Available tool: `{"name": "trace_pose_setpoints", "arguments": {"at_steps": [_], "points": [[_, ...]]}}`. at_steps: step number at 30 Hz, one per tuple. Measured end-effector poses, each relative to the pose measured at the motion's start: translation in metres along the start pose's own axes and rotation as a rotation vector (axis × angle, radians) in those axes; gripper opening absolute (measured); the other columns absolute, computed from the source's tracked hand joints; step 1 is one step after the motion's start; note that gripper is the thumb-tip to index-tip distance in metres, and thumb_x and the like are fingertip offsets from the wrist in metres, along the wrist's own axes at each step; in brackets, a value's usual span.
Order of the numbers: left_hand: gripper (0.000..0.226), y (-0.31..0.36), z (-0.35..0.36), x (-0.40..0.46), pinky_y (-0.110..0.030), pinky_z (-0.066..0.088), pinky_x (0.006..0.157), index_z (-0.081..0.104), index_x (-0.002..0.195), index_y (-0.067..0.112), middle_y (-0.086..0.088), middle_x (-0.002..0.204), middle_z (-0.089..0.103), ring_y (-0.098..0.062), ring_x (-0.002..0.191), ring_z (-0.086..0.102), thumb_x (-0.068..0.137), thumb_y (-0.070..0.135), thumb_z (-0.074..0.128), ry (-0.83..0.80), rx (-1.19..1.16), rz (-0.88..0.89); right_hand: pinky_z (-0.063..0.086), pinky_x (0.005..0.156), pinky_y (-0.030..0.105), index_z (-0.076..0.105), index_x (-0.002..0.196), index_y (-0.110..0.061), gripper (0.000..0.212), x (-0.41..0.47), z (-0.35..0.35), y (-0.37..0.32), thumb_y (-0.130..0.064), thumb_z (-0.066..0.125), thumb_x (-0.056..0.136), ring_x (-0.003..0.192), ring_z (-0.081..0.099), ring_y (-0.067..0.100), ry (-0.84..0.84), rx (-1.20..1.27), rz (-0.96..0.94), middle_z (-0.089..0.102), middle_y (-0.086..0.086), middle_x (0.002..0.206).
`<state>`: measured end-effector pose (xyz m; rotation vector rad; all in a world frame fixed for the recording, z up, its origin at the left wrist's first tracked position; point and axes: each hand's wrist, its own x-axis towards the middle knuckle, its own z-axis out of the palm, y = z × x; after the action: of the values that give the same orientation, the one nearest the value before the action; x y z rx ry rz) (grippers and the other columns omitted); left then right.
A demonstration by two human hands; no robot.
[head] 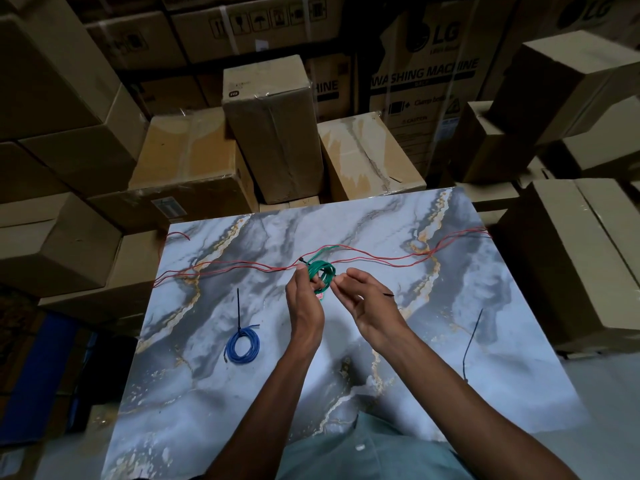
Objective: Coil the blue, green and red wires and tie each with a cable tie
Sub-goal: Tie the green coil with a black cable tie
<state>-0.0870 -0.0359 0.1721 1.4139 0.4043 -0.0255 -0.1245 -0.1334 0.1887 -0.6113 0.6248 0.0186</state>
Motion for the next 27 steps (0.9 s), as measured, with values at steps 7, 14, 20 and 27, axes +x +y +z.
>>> {"name": "trace_pose_setpoints", "arguments": {"at_steps": [7,14,20,27], "points": [[0.033,-0.004,-0.002,-0.002,-0.038,0.05,0.078,0.064,0.078,0.018,-0.004,0.074,0.07,-0.023,0.075,0.064,0.099,0.03,0.041,-0.021,0.074,0.016,0.061,0.091,0.035,0.068,0.094,-0.001,0.021,-0.002,-0.005,0.003,0.018,0.067,0.084,0.081,0.074,0.028,-0.059,-0.174,-0.08,0.073,0.019,0.084],[0.035,-0.005,-0.002,-0.004,-0.036,0.048,0.077,0.063,0.078,0.021,0.002,0.077,0.069,-0.02,0.078,0.062,0.103,0.023,0.039,-0.009,0.116,-0.008,0.06,0.088,0.038,0.073,0.094,-0.001,0.02,-0.002,-0.009,0.0,0.011,0.078,0.079,0.084,0.073,0.026,-0.083,-0.496,-0.27,0.074,0.015,0.086],[0.03,-0.004,-0.003,-0.006,-0.033,0.045,0.071,0.06,0.079,0.016,-0.004,0.08,0.063,-0.018,0.076,0.058,0.101,0.013,0.04,-0.063,0.118,0.045,0.062,0.089,0.04,0.07,0.114,-0.01,0.043,-0.003,-0.01,-0.008,0.01,0.08,0.077,0.087,0.077,0.027,-0.093,-0.672,-0.31,0.075,0.022,0.09],[0.025,-0.007,-0.005,-0.006,-0.035,0.045,0.069,0.058,0.077,0.017,0.003,0.074,0.061,-0.013,0.071,0.055,0.097,0.017,0.043,-0.124,0.157,0.109,0.06,0.096,0.044,0.081,0.104,-0.02,0.04,0.002,-0.005,-0.022,-0.01,0.078,0.065,0.093,0.077,0.026,-0.129,-0.86,-0.251,0.079,0.011,0.089]]}}
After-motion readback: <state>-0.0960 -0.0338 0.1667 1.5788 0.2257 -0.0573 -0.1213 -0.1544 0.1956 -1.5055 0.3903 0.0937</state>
